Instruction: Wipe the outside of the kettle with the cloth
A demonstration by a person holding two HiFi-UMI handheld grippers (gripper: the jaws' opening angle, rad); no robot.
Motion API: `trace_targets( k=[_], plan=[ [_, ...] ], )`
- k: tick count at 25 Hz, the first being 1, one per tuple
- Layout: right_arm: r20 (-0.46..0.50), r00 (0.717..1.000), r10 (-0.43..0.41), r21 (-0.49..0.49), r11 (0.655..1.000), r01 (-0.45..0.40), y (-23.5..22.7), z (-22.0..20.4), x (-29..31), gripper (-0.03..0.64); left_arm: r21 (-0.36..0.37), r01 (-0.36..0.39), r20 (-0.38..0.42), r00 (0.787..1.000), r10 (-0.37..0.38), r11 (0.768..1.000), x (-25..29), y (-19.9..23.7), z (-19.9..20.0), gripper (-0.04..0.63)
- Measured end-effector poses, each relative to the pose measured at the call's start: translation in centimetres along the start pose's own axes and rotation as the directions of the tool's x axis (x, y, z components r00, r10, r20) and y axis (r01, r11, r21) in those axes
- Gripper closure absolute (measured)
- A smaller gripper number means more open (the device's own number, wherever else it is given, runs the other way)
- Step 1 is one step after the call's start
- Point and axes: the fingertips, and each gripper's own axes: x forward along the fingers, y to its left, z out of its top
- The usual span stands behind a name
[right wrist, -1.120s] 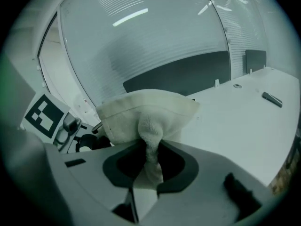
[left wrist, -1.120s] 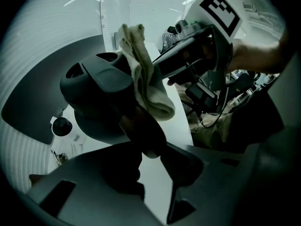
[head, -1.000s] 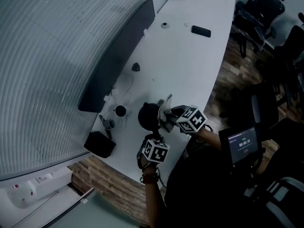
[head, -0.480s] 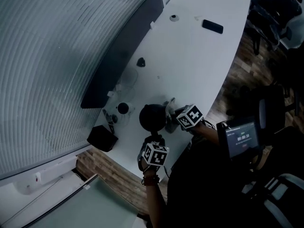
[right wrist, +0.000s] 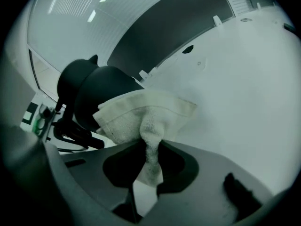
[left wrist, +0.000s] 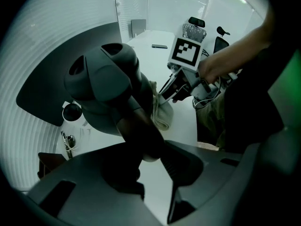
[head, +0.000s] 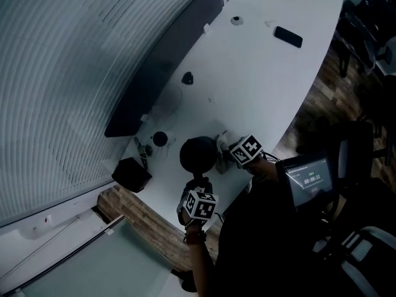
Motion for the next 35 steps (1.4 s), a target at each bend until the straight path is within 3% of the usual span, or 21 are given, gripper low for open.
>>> trace_targets(
  k=[4, 7, 9, 12, 16, 20, 24, 27, 31, 35],
  plan=[
    [0.076, 0.995, 0.065, -0.003, 0.998, -0.065, 0.2, 1.2, -4.9, 0.546, -0.005, -0.007, -0.018, 1.0, 0.007, 1.0, 0.2, 0.2, 0.0, 0.471],
    [0.175, 0.964, 0.199, -0.016, 0.98, -0.199, 2.8, 3.9, -8.4, 0.546, -0.004, -0.035, -0.03, 0.999, 0.035, 0.999, 0.1, 0.3, -0.1, 0.471],
    [0.19, 0.937, 0.293, -0.079, 0.956, -0.283, 5.4, 5.9, -9.6, 0.546, -0.017, -0.056, -0.033, 0.998, 0.055, 0.998, 0.1, 0.2, -0.1, 0.471],
    [0.132, 0.915, 0.38, -0.217, 0.912, -0.348, 9.1, 7.9, -9.2, 0.546, -0.036, -0.074, -0.039, 0.997, 0.073, 0.997, 0.1, 0.3, -0.1, 0.471],
    [0.065, 0.935, 0.347, -0.279, 0.906, -0.317, 9.4, 7.9, -7.0, 0.546, -0.057, -0.093, -0.046, 0.995, 0.09, 0.994, 0.2, 0.3, 0.1, 0.471],
    [0.045, 0.951, 0.305, -0.234, 0.929, -0.287, 7.3, 7.4, -6.0, 0.546, -0.079, -0.124, -0.053, 0.991, 0.12, 0.989, 0.2, 0.5, 0.0, 0.471],
    [0.025, 0.948, 0.318, -0.136, 0.94, -0.312, 4.8, 6.2, -4.6, 0.546, -0.075, -0.123, -0.061, 0.991, 0.119, 0.99, 0.4, 0.4, 0.0, 0.471],
    [-0.051, 0.965, 0.256, -0.135, 0.956, -0.261, 2.4, 4.3, -2.3, 0.546, -0.083, -0.126, -0.053, 0.991, 0.122, 0.989, 0.3, 0.4, 0.0, 0.471],
    [-0.054, 0.96, 0.276, -0.023, 0.961, -0.277, 0.6, 3.6, -0.6, 0.546, -0.106, -0.123, -0.03, 0.992, 0.12, 0.987, 0.3, -0.1, 0.6, 0.471],
    [-0.107, 0.966, 0.236, -0.032, 0.97, -0.241, -0.6, 2.5, 1.1, 0.546, -0.124, -0.128, -0.028, 0.992, 0.126, 0.984, 0.4, 0.3, 0.6, 0.471]
  ],
)
